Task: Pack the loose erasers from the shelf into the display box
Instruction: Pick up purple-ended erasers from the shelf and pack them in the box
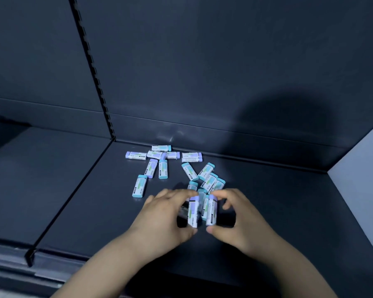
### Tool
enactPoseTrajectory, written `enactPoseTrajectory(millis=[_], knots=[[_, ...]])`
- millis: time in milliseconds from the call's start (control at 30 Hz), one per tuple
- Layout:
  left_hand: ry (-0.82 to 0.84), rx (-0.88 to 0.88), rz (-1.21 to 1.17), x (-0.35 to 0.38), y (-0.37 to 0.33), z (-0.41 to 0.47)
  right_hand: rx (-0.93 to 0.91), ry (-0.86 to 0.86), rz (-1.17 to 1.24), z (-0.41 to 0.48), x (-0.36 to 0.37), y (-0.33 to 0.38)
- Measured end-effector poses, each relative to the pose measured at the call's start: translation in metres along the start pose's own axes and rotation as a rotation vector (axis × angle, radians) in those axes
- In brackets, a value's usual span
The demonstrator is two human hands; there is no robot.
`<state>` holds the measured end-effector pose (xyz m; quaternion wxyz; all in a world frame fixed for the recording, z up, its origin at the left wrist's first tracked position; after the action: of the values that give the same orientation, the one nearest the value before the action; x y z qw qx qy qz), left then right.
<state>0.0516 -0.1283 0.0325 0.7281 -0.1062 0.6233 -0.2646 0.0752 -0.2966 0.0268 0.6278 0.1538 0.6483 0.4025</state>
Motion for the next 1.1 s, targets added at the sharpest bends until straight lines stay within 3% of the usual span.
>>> enactPoseTrajectory(millis=[333,800,967,1100], knots=[[-0.062,0.044,0.057,-0.046,0.057,-0.010,-0.083,-0.010,-0.148,0.030,0.047,0.063],[-0.037,0.169,0.111,-0.157,0.239,-0.056,-0.099,-0.073,-0.241,0.082,0.214,0.212],[-0.004,0.151,0.129,-0.178,0.264,-0.065,-0.078,-0.108,-0.238,0.082,0.236,0.238],[-0.094,0.168,0.123,-0.179,0.270,-0.077,-0.074,-0.071,-0.213,0.083,0.246,0.244]])
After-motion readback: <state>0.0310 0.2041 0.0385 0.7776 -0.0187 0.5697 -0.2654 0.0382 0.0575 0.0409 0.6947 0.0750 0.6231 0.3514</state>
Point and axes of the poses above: each hand's wrist, its own z-axis towards the middle knuckle, its own x-axis out of the palm, y = z × x, the point moved 4 cm from there along z, towards the middle knuckle, and after that the axes turned 5 degrees about -y, right-handed, at the moved point
